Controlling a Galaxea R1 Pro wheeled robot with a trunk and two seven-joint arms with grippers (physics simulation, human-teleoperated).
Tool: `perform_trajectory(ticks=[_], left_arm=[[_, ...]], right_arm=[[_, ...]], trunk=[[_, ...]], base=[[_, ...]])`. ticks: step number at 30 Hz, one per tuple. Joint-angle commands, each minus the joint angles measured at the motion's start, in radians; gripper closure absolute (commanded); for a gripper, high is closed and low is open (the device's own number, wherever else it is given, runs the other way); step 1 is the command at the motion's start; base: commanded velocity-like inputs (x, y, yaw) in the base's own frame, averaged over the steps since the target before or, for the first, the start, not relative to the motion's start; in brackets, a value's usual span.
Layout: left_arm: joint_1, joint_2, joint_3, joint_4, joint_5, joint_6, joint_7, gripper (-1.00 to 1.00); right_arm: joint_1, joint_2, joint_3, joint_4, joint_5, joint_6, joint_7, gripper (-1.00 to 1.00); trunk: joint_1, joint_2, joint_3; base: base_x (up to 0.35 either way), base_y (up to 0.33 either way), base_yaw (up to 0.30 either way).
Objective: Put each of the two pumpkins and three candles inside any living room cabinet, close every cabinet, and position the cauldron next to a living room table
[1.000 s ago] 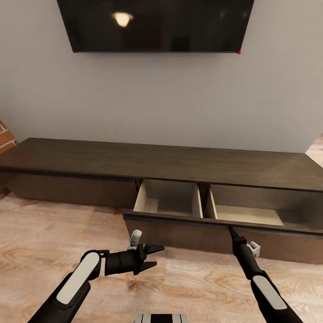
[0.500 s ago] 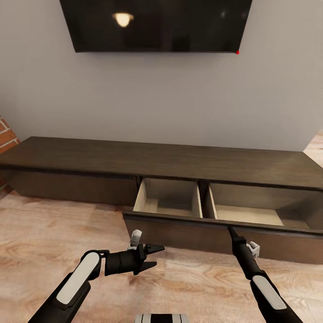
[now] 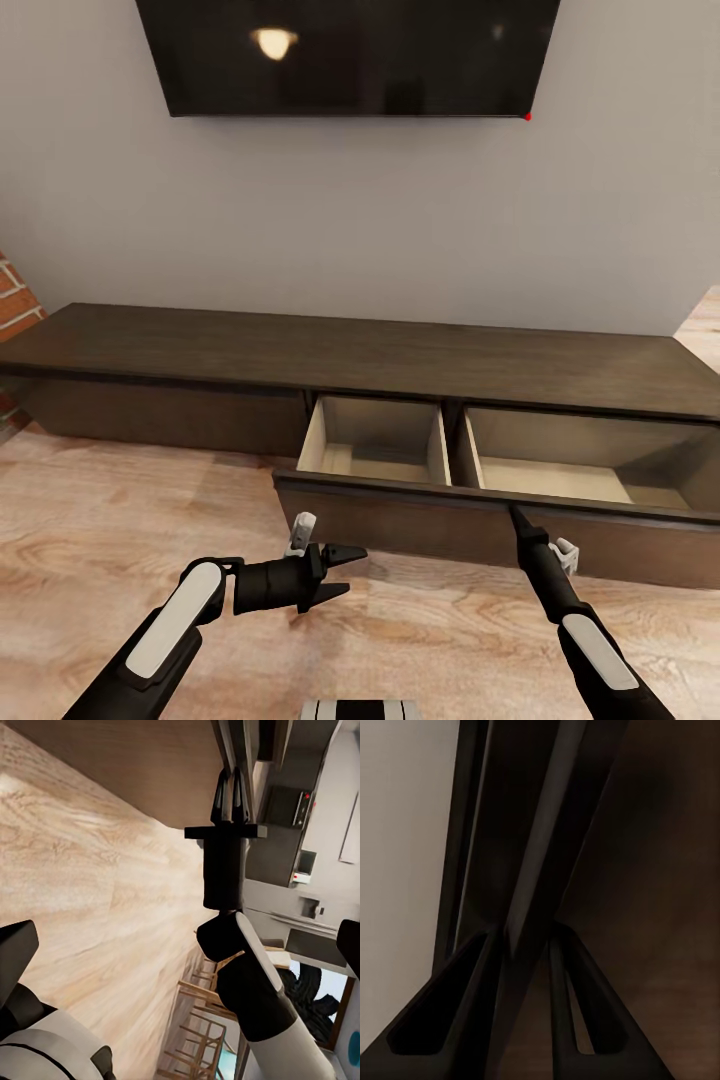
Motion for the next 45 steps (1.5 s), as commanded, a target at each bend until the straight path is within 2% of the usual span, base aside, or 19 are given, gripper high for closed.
perform_trajectory(ticks=[1,45], left_arm=[[0.0,0.001,-0.001,0.0,-0.004,0.001,-0.005,-1.0],[0.0,0.001,0.0,0.0,-0.004,0.001,-0.005,-1.0]], right_arm=[[0.0,-0.001,-0.051,0.006,-0.022,0.006,0.01,1.0],[0.0,-0.001,-0.05,0.007,-0.022,0.006,0.01,1.0]], trunk=[[0.0,0.0,-0.001],[0.0,0.0,-0.001]], base=[[0.0,0.0,0.0],[-0.02,0.0,0.0]])
